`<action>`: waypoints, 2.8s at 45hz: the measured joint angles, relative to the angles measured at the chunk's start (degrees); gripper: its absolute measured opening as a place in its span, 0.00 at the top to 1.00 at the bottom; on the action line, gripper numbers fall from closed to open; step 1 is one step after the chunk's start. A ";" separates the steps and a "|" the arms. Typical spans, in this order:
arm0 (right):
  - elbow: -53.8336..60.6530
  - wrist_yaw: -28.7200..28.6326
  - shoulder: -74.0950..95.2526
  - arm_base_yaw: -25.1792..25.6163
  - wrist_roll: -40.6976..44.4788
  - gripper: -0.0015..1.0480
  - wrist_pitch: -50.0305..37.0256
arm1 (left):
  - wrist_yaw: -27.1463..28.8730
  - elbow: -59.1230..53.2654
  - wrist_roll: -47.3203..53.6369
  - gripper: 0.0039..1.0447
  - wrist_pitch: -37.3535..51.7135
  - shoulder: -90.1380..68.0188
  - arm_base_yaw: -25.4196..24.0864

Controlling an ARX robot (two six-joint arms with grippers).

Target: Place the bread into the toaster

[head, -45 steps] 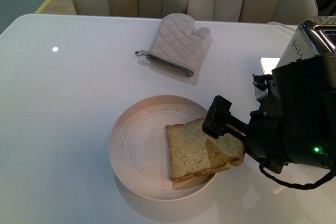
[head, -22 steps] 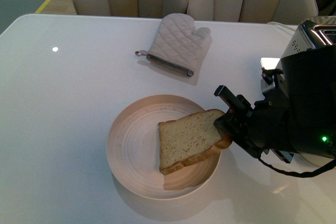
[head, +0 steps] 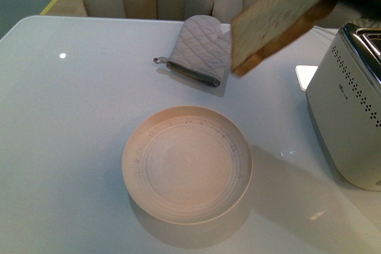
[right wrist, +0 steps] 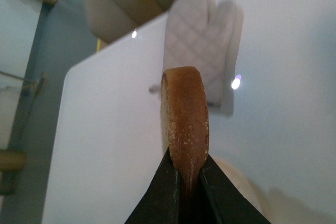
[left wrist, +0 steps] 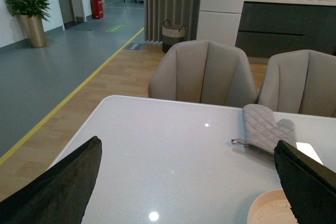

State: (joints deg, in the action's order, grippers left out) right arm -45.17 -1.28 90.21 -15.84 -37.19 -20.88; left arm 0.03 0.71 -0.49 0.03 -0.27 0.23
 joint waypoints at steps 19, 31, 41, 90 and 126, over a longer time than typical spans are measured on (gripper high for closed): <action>-9.81 7.72 -15.61 11.80 35.06 0.97 19.30 | 0.00 0.00 0.00 0.06 0.00 0.00 0.00; -7.67 9.16 -14.80 14.56 40.96 0.97 22.08 | -0.02 0.00 0.00 0.06 0.00 0.00 0.00; -5.68 10.29 -11.26 13.94 40.96 0.97 20.48 | 0.00 0.00 0.00 0.06 0.00 0.00 0.00; 4.02 10.71 -6.16 16.26 40.02 0.81 14.99 | 0.00 0.00 0.00 0.06 0.00 0.00 0.00; 29.99 1.22 -45.57 15.87 37.05 0.65 -7.32 | 0.00 0.00 0.00 0.06 0.00 0.00 0.00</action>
State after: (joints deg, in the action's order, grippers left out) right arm -15.18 -0.05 44.64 0.03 -0.14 -28.21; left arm 0.03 0.71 -0.49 0.03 -0.27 0.23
